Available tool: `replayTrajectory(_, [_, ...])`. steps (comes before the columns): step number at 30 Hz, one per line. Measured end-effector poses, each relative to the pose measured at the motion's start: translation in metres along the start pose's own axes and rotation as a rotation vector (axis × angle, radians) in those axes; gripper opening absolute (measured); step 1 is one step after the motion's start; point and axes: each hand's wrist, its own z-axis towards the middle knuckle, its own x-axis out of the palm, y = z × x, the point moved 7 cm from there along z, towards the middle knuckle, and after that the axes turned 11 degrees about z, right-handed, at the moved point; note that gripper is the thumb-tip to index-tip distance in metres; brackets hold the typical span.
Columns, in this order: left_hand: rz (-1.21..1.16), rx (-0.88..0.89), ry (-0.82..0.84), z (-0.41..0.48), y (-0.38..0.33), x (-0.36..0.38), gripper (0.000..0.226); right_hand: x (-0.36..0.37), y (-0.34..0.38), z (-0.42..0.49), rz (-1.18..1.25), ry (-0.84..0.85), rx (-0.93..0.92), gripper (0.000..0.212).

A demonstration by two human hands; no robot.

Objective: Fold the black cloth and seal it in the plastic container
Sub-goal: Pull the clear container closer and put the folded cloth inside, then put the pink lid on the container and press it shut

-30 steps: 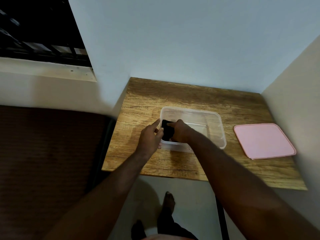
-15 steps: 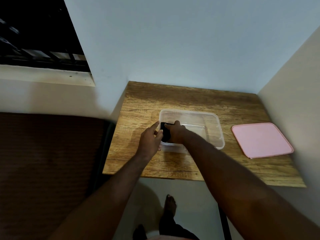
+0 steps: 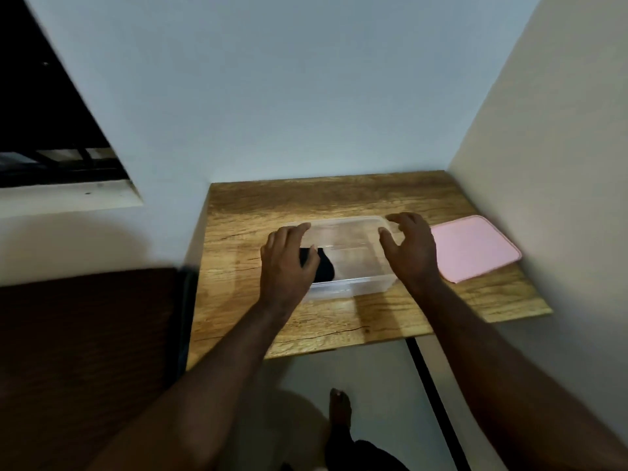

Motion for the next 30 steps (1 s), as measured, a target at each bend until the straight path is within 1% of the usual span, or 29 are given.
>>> replayTrajectory(2, [-0.020,0.119,0.038,-0.002,-0.033,0.010,0.040,-0.028,-0.013,-0.012,-0.001,-0.136,0.033,0.025])
replayTrajectory(4, [-0.057,0.225,0.073,-0.008,-0.065,0.024,0.038,-0.045,-0.031,-0.026,-0.023,-0.189,0.060,0.022])
replayTrajectory(9, [-0.187,0.447,0.197,-0.027,-0.134,0.053,0.033,-0.080,-0.082,-0.048,-0.096,-0.237,0.180,0.017])
replayTrajectory(11, [-0.228,0.500,0.250,-0.031,-0.154,0.066,0.030,-0.091,-0.101,-0.052,-0.112,-0.234,0.243,0.017])
replayTrajectory(12, [-0.260,0.499,0.293,-0.032,-0.162,0.073,0.028,-0.095,-0.111,-0.054,-0.116,-0.220,0.277,0.018])
replayTrajectory(14, [-0.319,0.444,0.403,-0.031,-0.174,0.090,0.028,-0.097,-0.132,-0.055,-0.111,-0.152,0.363,0.023])
replayTrajectory(16, [-0.351,0.332,0.510,-0.027,-0.186,0.109,0.028,-0.096,-0.153,-0.053,-0.093,-0.054,0.455,0.033])
replayTrajectory(18, [-0.404,0.110,0.641,-0.024,-0.192,0.129,0.029,-0.095,-0.172,-0.053,-0.065,0.031,0.526,0.045])
replayTrajectory(20, [-0.427,-0.112,0.778,-0.025,-0.195,0.152,0.034,-0.100,-0.186,-0.050,-0.045,0.052,0.570,0.054])
replayTrajectory(22, [-0.413,-0.230,0.886,-0.029,-0.199,0.175,0.042,-0.109,-0.200,-0.045,-0.035,0.034,0.593,0.059])
replayTrajectory(25, [-0.421,-0.313,0.940,-0.029,-0.204,0.202,0.052,-0.128,-0.225,-0.038,0.050,-0.051,0.659,0.065])
replayTrajectory(27, [-0.421,-0.367,0.929,-0.027,-0.205,0.217,0.058,-0.140,-0.247,-0.035,0.201,-0.130,0.752,0.069])
replayTrajectory(28, [-0.416,-0.384,0.922,-0.024,-0.206,0.223,0.059,-0.143,-0.255,-0.033,0.247,-0.138,0.787,0.071])
replayTrajectory(29, [-0.402,-0.387,0.921,-0.021,-0.209,0.229,0.060,-0.144,-0.266,-0.029,0.241,-0.114,0.801,0.074])
replayTrajectory(30, [-0.379,-0.371,0.921,-0.017,-0.212,0.236,0.060,-0.145,-0.274,-0.024,0.182,-0.062,0.797,0.075])
